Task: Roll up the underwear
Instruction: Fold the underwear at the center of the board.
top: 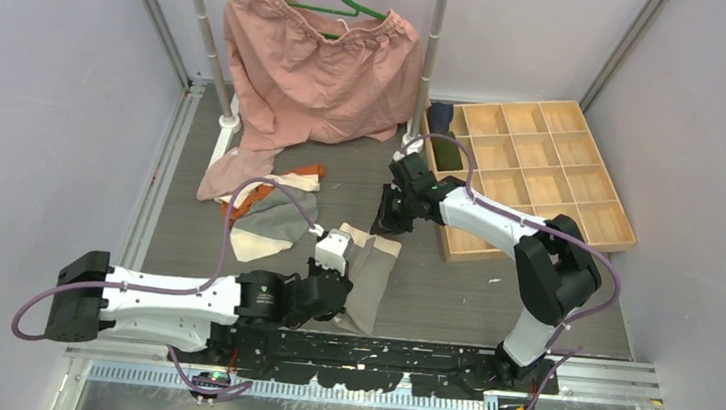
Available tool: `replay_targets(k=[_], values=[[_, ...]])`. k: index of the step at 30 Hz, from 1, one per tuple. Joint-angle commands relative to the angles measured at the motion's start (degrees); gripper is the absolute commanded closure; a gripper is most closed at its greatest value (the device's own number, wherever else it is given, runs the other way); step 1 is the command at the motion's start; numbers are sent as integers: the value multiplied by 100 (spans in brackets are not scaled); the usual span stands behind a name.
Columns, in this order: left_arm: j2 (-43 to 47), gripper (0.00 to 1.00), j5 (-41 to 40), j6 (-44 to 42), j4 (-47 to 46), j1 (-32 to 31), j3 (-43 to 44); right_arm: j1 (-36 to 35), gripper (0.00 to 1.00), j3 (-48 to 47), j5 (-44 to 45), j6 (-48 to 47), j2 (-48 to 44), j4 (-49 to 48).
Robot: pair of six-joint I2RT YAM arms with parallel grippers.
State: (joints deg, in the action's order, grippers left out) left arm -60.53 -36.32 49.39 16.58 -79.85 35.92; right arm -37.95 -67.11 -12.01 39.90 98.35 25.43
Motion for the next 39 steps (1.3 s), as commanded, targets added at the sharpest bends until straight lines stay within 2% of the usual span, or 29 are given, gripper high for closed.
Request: replay_targets(k=[1,7,16,26,35,39], values=[[329,99,-306,109,119,179,-254,-1,92,-292,155,73,191,-340],[528,99,-106,-6,-58,558,-626,4,89,-390,219,77,433,-423],[262,99,-6,16,-342,729,-912,2,85,-549,147,101,703,-513],[140,98,-21,137,-434,828,-1140,2,68,-703,-200,101,688,-733],[305,81,-131,314,-290,925,-1281,40,59,-367,-416,237,218,-1232],[439,67,-218,375,-43,983,-1226,37,57,-261,-232,72,-49,-1070]])
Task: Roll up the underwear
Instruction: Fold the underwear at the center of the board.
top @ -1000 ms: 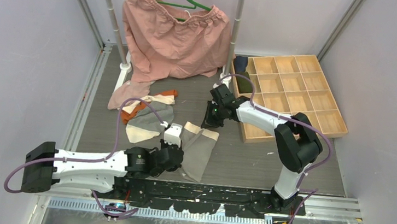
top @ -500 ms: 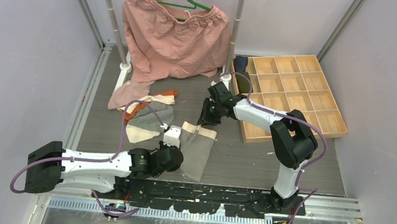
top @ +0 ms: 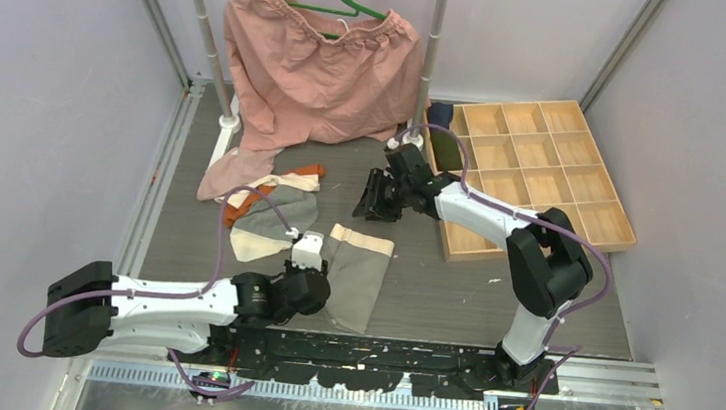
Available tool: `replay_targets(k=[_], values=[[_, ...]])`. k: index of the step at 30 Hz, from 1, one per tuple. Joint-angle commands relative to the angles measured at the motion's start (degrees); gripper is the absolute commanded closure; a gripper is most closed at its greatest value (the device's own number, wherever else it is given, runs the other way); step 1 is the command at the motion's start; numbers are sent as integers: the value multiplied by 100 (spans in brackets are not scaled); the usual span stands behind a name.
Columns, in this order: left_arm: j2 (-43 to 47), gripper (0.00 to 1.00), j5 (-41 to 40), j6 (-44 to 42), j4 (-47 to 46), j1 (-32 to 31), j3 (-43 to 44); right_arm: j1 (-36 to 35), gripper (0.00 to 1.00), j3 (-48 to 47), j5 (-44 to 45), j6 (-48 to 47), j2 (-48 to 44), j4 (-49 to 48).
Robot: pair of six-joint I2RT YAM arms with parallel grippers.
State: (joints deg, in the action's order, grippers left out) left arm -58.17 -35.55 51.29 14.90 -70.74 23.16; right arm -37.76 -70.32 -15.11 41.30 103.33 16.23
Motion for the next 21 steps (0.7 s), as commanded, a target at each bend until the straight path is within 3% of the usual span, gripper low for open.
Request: replay_targets(k=[1,7,10,16,21], values=[[252,64,-325,196,244,96,102,21,57,107,146,-123,-629,-112],[638,48,-422,-31,686,187,487,17,57,692,544,-349,-1214,295],[640,48,-256,-406,517,267,755,8,58,1050,597,-334,-1506,334],[-83,59,530,-1233,-436,738,1182,-19,65,1393,432,-162,-1793,231],[-1029,49,1322,-1581,-892,1641,1517,-67,65,1514,421,-88,-1928,218]])
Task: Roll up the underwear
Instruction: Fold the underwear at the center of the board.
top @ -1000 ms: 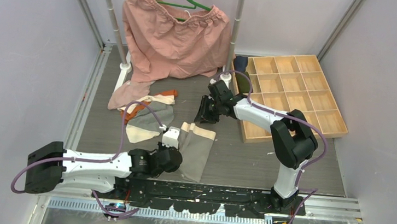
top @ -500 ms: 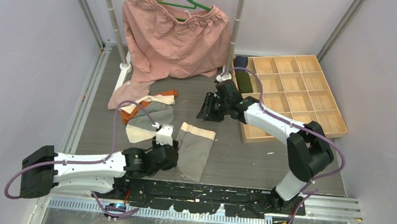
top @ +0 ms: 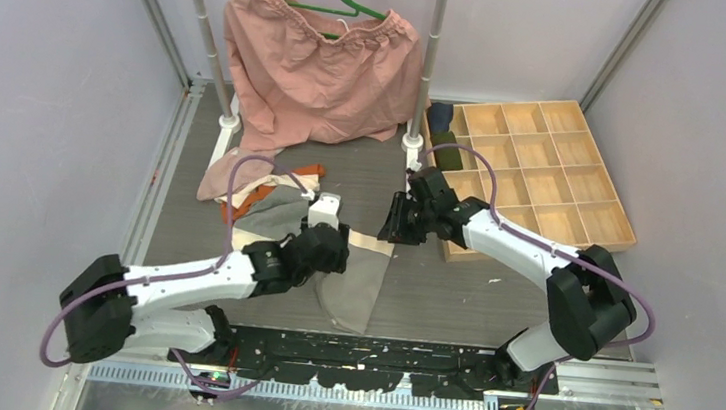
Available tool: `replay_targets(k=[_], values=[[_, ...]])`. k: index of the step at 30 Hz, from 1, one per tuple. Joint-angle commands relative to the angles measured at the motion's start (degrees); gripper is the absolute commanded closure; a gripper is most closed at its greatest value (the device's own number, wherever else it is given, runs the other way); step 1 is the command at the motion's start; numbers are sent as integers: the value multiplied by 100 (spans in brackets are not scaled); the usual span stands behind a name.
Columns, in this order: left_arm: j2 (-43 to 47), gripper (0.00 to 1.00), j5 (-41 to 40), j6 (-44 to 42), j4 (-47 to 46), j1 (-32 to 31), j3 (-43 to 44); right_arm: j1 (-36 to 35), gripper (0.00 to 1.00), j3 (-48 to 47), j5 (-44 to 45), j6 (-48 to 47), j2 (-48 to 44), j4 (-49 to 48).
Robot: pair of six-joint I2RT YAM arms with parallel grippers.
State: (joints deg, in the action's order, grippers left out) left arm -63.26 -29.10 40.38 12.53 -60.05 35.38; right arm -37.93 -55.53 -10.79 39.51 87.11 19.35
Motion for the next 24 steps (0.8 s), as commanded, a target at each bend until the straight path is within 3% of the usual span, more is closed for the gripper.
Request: replay_targets(k=[1,9,17,24], values=[[-686,48,791,-553,-705,722,366,-50,65,55,-11,102,-335,-94],[-1794,45,1825,-971,-1162,1446,826,-63,64,170,7,100,-512,-51],[-2386,59,2203,-1044,-1052,1693,1149,-64,65,278,66,125,-618,-38],[-2628,63,2254,-949,-700,1907,1366,-60,64,271,116,102,-732,48]])
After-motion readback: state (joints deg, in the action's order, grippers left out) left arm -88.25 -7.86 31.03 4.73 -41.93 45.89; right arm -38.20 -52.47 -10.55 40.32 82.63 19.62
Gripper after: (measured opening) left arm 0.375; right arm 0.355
